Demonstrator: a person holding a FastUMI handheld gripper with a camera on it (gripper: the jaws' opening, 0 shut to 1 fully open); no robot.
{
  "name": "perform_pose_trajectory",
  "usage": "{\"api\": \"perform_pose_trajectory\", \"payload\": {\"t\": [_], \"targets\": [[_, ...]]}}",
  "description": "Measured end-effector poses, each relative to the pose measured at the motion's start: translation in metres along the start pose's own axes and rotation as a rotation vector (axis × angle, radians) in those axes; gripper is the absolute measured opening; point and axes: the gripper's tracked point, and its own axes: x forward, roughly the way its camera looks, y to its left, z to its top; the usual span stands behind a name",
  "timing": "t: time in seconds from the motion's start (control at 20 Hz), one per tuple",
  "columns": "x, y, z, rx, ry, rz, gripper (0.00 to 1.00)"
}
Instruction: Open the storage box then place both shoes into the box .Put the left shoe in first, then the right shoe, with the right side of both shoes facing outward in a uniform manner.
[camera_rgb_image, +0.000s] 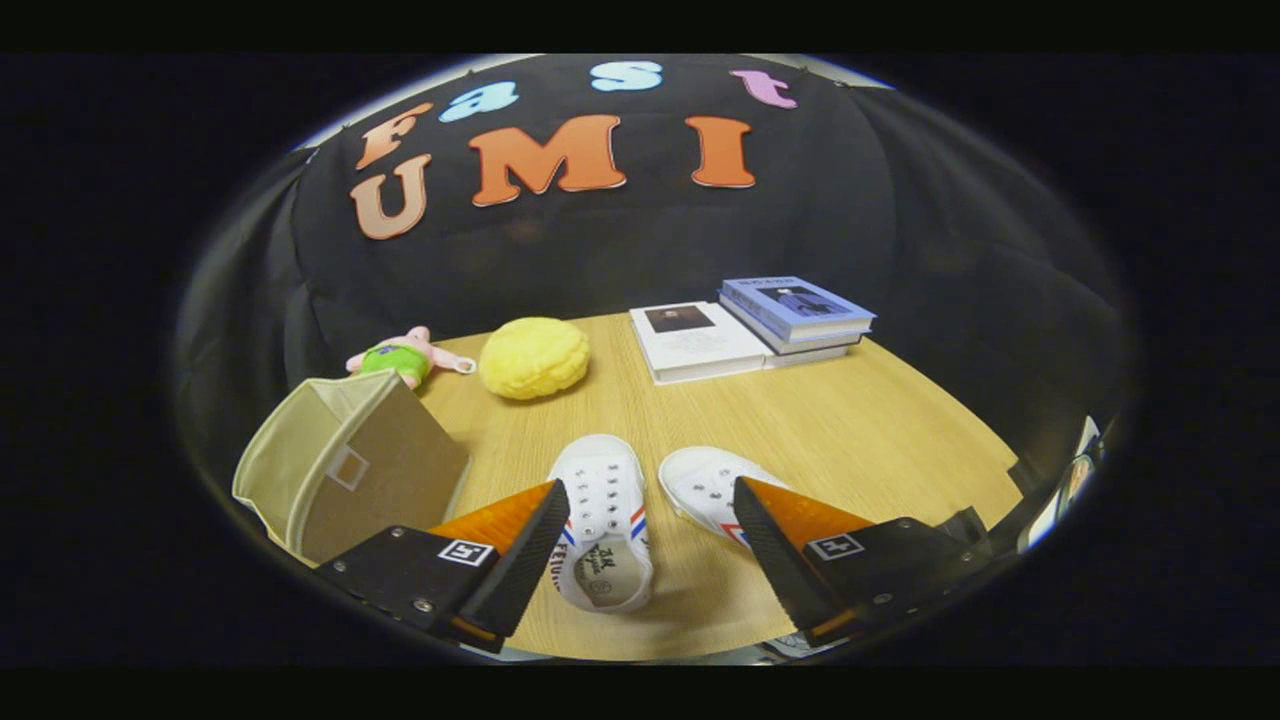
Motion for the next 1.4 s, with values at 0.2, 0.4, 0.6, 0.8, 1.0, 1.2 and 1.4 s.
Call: {"api": "perform_pose_trajectory", "payload": {"t": [0.2,0.4,0.6,0.8,1.0,1.2,1.4], "targets": [[0.022,0.004,-0.033,-0.009,0.091,0.035,0.81],[0.038,0.012,-0.057,-0.025,0.167,0.073,0.61],[0.049,0.015,-0.072,-0.016,0.226,0.083,0.56],[0.050,0.020,-0.074,0.046,0.248,0.151,0.51],[0.048,0.021,-0.073,0.118,0.263,0.165,0.19],[0.046,0.022,-0.067,0.126,0.247,0.160,0.01],[0.037,0.024,-0.041,0.070,0.188,0.126,0.00]]}}
